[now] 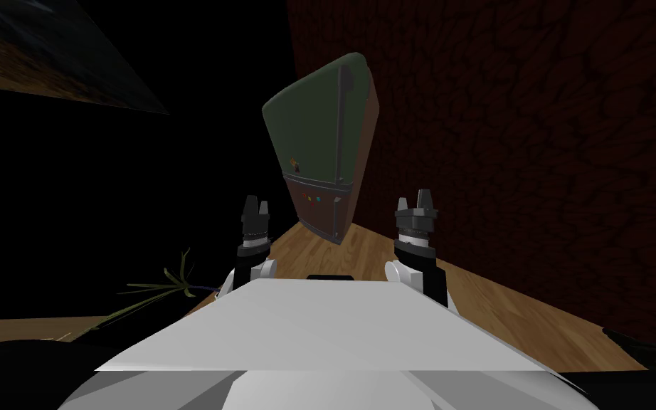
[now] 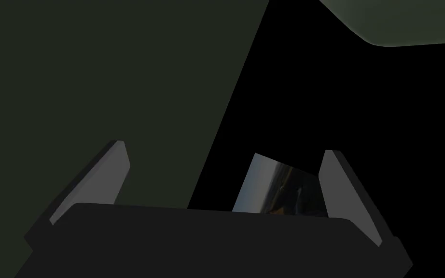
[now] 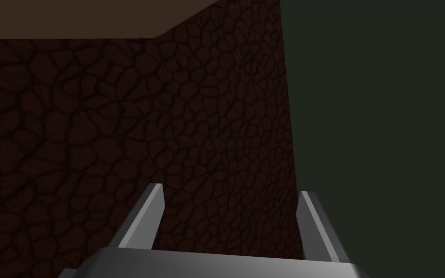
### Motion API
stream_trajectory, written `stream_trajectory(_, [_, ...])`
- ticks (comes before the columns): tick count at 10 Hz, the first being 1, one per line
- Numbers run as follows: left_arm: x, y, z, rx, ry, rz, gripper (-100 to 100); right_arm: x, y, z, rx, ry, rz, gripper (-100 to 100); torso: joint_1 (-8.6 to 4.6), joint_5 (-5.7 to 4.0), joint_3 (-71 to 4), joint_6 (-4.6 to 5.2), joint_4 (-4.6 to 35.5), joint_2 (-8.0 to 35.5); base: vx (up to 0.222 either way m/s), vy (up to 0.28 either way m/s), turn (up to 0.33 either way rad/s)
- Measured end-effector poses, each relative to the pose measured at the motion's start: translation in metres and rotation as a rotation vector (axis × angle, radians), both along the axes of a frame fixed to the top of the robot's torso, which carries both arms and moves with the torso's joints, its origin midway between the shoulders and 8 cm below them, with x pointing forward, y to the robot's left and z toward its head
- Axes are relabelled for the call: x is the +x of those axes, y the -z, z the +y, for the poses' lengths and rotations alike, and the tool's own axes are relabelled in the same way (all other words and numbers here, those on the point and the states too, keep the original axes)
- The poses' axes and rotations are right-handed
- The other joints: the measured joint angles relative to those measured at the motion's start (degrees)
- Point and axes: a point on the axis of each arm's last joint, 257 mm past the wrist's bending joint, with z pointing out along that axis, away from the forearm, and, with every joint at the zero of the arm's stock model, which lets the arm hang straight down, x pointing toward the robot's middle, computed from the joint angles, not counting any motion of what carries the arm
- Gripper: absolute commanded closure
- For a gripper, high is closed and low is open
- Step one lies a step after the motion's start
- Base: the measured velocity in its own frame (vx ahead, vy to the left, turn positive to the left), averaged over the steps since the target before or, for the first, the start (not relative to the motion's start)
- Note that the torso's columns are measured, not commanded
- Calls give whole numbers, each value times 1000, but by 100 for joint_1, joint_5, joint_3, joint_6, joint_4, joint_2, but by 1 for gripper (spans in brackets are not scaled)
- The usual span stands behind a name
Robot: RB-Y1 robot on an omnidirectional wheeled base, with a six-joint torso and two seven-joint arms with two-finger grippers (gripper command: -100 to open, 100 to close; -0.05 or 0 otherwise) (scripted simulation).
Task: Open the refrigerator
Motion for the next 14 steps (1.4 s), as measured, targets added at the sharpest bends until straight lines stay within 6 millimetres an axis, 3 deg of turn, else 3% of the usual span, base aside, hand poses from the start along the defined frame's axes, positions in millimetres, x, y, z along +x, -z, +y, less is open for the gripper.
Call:
stream_trajectory(2, [0, 0, 0, 0, 0, 0, 0, 0, 0, 0, 0, 0, 0, 0, 0, 0, -1200, 0, 600, 597, 0, 0, 0])
stream_trajectory(9, [0, 0, 0, 0, 0, 0, 0, 0, 0, 0, 0, 0, 0, 0, 0, 0, -7073, 0, 3537, 3539, 0, 0, 0])
stream_trajectory(10, [0, 0, 0, 0, 0, 0, -100, 0, 0, 0, 0, 0, 0, 0, 0, 0, -7919, 0, 3960, 3962, 17, -14, 8])
stream_trajectory(11, [1, 0, -1, 12, 8, 5, -100, 0, 0, 0, 0, 0, 0, 0, -3, -1, -8315, 0, 4148, 4152, 30, -29, 15])
stream_trajectory(14, [5, 2, -1, 54, 43, 33, -100, 0, 0, 0, 0, 0, 0, 0, -11, -3, -8459, 0, 4225, 4222, 43, -66, 23])
